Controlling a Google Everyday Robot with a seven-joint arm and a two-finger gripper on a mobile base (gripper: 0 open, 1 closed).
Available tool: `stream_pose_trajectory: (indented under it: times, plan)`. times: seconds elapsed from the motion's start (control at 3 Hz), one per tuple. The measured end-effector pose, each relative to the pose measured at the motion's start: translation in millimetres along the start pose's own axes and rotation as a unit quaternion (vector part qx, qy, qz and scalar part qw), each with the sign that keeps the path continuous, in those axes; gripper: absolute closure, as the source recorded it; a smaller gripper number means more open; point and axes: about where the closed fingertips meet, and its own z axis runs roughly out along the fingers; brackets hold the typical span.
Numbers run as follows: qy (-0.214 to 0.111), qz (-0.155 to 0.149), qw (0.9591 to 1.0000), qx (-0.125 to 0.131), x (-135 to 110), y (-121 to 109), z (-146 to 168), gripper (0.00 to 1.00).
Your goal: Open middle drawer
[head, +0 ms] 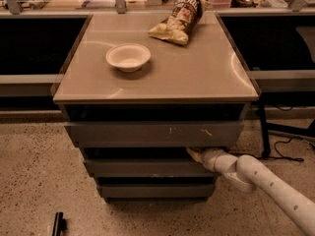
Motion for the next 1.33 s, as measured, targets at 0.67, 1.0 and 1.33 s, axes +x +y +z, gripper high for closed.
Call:
stream_pose_trajectory:
  times: [0.67, 1.0, 1.33]
  plan:
    - [0.041, 0.023, 0.9989, -0.008, 18.2, 0.5, -1.9, 1.0]
    - [0.07, 0.038, 0.9967, -0.016, 28.2, 3.6, -6.9, 1.0]
    - [0.108, 0.055, 0.9923, -0.029, 35.8, 9.1, -17.8, 1.0]
